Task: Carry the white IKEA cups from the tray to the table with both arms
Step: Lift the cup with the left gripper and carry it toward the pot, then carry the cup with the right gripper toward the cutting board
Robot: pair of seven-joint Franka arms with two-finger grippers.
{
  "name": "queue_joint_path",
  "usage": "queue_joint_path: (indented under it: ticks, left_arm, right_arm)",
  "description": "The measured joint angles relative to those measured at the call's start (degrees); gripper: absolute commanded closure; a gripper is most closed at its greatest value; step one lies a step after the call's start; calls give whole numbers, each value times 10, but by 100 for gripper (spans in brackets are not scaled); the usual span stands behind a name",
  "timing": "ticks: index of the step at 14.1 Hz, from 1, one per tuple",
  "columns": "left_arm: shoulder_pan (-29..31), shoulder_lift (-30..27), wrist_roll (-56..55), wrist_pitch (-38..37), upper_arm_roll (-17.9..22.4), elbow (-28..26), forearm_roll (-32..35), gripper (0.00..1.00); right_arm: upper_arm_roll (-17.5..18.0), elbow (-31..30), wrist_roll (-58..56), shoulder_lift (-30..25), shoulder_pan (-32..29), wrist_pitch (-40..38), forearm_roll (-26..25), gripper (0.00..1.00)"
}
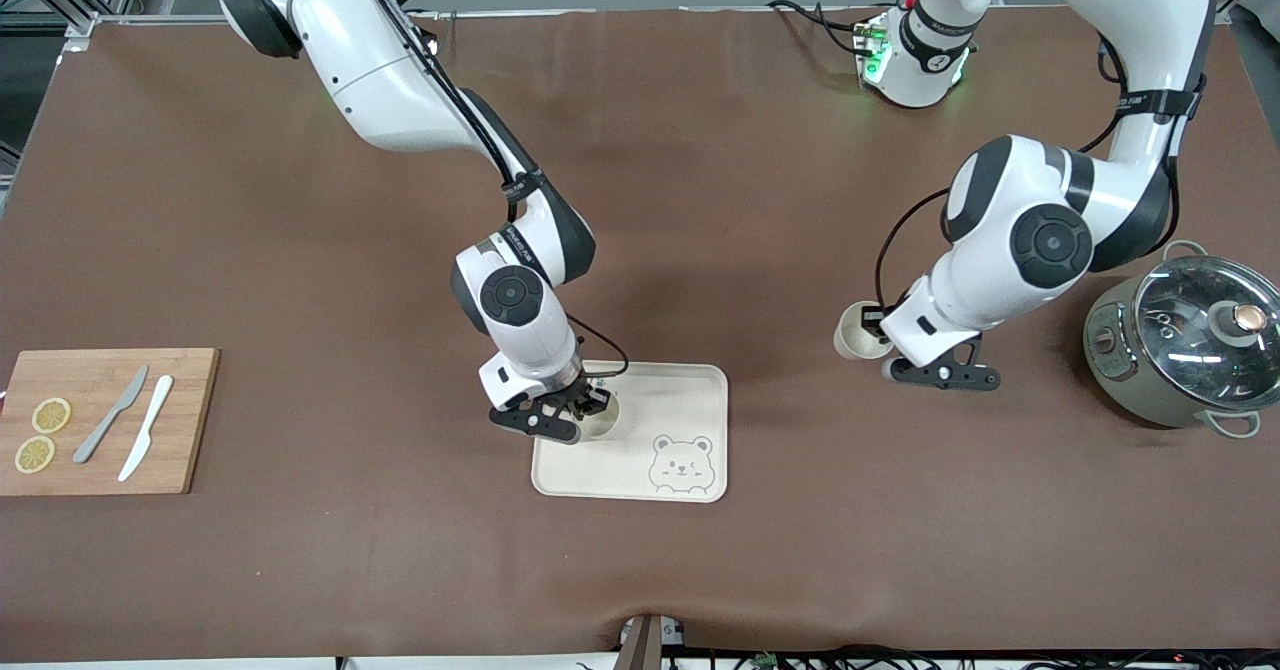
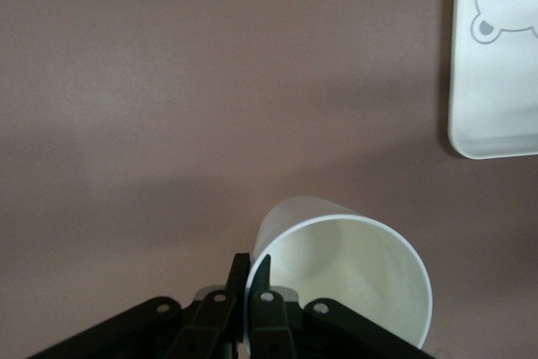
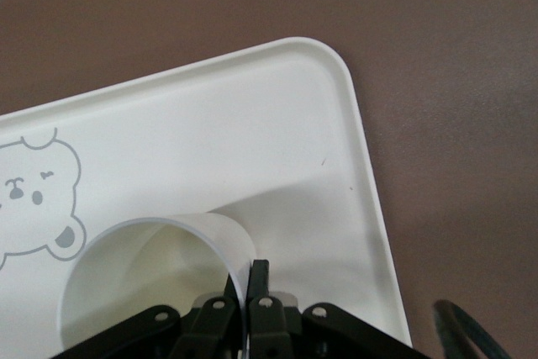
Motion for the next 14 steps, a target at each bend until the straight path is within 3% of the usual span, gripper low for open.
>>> queue_joint_path:
  ticks: [4,8,14]
  left_arm:
    - [43,-26,68,95,-2,-100,0,100]
    - [95,-46,156,186,-4,-179,-29,100]
    - [132,-52,240,293,-5,-261,-61,100]
  right_arm:
    - [0,11,0,-2,0,-4,0,100]
    - [0,22,0,-17,0,-70,0,100]
    - [-5,38,-30,-121,-13,-197,0,100]
